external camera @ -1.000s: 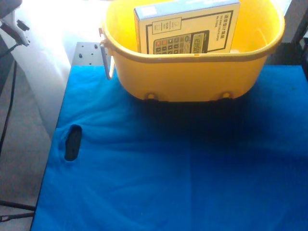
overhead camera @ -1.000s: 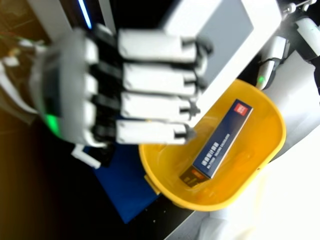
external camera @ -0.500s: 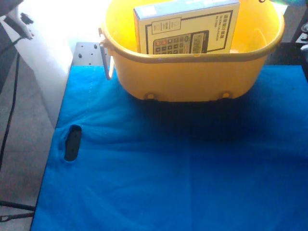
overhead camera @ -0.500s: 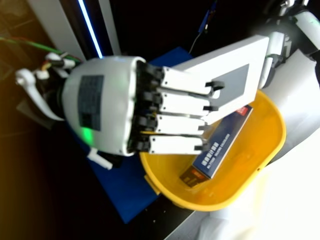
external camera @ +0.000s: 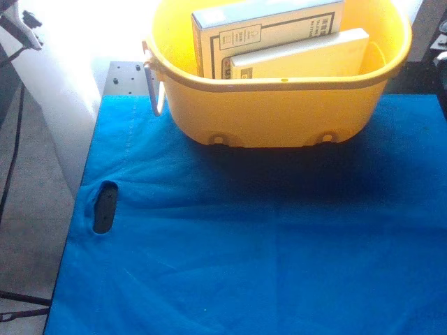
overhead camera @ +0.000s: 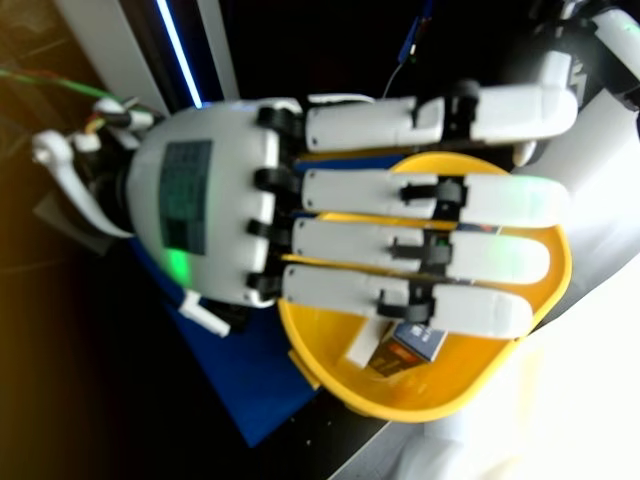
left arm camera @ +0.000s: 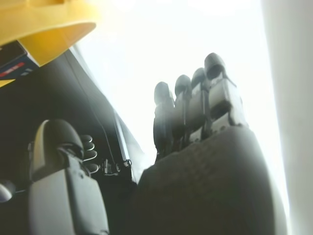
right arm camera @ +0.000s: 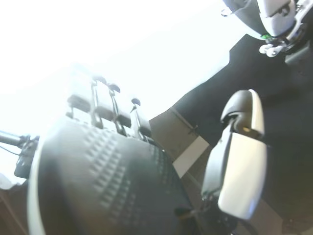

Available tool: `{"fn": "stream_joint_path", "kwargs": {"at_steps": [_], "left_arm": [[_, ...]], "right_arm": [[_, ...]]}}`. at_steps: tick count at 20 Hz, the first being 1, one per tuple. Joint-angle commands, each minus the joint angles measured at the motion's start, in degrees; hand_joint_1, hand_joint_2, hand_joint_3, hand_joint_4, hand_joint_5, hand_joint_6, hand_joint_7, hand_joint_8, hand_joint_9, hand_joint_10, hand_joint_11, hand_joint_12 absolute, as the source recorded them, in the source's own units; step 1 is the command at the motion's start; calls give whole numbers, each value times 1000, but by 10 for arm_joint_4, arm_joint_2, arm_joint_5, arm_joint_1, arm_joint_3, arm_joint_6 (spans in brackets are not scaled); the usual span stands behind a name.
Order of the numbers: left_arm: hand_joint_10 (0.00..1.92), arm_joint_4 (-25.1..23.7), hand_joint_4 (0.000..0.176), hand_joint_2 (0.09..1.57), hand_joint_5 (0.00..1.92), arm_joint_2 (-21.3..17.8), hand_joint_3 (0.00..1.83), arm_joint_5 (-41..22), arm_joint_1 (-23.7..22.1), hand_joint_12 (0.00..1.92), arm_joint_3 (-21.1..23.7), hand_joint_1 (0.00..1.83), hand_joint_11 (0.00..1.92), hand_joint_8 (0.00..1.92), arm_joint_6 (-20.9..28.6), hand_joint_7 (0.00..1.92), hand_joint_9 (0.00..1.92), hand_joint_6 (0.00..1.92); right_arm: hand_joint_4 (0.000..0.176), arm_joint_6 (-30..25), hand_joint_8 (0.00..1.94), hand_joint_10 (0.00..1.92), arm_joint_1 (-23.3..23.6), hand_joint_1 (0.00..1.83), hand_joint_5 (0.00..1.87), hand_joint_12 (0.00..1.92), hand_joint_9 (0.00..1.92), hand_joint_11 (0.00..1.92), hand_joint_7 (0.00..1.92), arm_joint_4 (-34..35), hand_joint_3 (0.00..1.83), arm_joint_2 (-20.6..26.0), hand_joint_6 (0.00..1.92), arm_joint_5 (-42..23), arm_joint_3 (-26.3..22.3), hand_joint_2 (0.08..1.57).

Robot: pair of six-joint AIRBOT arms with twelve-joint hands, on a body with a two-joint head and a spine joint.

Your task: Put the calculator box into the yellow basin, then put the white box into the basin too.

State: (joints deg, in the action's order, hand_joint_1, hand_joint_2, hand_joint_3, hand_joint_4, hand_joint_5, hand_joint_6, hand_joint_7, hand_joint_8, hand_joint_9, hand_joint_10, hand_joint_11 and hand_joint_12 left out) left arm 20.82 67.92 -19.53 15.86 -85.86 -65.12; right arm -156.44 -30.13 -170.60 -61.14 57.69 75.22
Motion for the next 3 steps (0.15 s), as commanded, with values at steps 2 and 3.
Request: {"fn": "stream_joint_path", "kwargs": {"at_steps": [2, 3], "left_arm": [[3, -2, 0, 961, 366, -12, 2, -75, -5, 542, 9, 570, 0, 1, 3, 238, 169, 2], [3, -2, 0, 961, 366, -14, 2, -76, -5, 542, 11, 570, 0, 1, 3, 238, 169, 2]], "right_arm": [[86, -6, 1, 0, 11, 771, 166, 0, 0, 0, 37, -20, 5, 1, 35, 63, 2, 927], [86, -9, 1, 0, 11, 771, 166, 0, 0, 0, 37, -20, 5, 1, 35, 63, 2, 927]]}}
